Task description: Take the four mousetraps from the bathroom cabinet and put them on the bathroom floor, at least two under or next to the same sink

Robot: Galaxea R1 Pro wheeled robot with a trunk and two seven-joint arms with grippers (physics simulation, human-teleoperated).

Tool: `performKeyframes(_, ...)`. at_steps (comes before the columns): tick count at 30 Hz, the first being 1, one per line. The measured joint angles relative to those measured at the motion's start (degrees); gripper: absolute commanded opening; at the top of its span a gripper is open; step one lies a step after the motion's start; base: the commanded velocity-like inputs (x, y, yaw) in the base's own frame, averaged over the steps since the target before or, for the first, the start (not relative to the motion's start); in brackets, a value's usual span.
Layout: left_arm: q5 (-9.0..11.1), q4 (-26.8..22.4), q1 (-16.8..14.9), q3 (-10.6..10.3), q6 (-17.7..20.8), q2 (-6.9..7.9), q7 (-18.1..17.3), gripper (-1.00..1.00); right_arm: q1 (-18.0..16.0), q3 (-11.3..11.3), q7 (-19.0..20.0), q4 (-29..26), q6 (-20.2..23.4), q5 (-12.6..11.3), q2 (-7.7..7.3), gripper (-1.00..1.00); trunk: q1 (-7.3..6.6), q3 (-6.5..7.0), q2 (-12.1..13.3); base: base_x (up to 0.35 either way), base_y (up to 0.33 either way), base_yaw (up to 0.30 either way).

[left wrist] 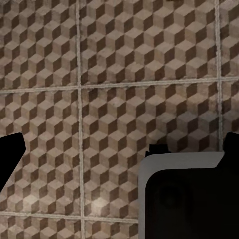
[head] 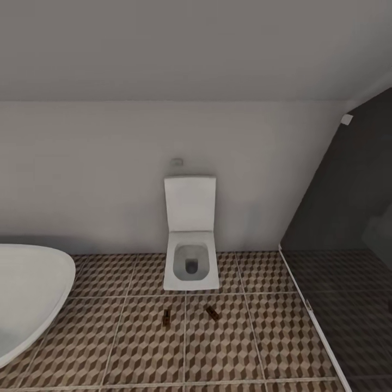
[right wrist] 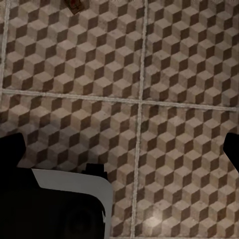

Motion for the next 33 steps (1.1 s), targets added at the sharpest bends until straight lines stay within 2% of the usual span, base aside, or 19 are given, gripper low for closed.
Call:
performKeyframes(21, 0.00, -0.03, 0.00, 0.09, 0.04, -0.24, 0.00, 1.00, 0.58, 0.00, 0.03, 0.00, 0.12, 0.00, 0.19, 1.00, 0.00, 1.96, 0.00, 0.000, 0.000, 0.000)
performKeyframes(33, -0.01, 0.01, 0.00, 0.09, 0.69, -0.12, 0.09, 1.00, 0.59, 0.00, 0.06, 0.00, 3.39, 0.01, 0.14, 1.00, 0.00, 3.07, 0.01, 0.000, 0.000, 0.000)
